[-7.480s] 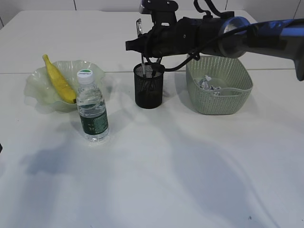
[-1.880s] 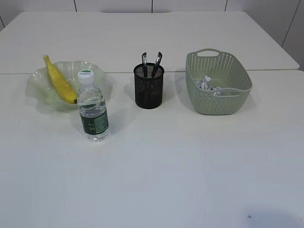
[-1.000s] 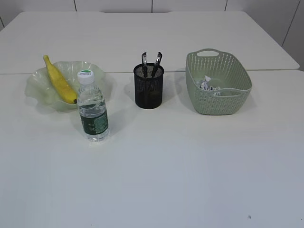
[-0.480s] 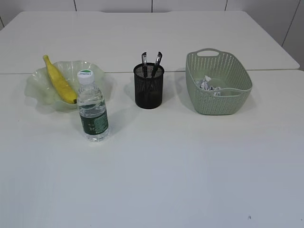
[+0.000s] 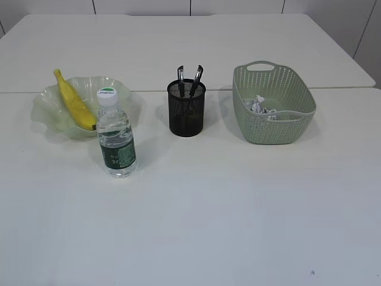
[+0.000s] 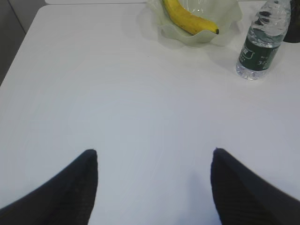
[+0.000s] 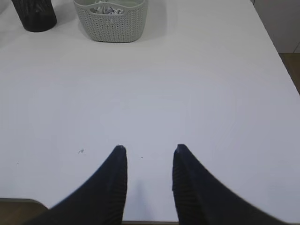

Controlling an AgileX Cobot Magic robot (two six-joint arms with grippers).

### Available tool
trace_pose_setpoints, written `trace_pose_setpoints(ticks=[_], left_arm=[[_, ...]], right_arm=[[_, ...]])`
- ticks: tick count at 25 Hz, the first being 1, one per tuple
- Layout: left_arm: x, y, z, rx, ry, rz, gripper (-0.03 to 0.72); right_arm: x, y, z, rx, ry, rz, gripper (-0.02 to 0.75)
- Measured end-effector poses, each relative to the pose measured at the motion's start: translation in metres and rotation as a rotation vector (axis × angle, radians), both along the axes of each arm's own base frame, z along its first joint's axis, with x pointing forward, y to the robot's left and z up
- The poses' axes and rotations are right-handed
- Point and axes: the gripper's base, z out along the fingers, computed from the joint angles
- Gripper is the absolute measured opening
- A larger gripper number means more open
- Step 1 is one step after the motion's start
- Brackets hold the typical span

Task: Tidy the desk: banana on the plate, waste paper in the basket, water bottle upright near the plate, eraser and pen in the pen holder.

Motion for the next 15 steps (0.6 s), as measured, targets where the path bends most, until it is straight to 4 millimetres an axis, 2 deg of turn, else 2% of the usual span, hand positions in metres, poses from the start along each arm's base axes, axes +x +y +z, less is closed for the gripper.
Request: trace_pose_setpoints(ticks=[15], left_arm=[[0.0001, 0.0001, 0.0002, 0.001, -0.002, 0.001, 0.51]], right_arm=[[0.0001, -0.0006, 0.0003, 0.0, -0.004, 0.047, 0.248]])
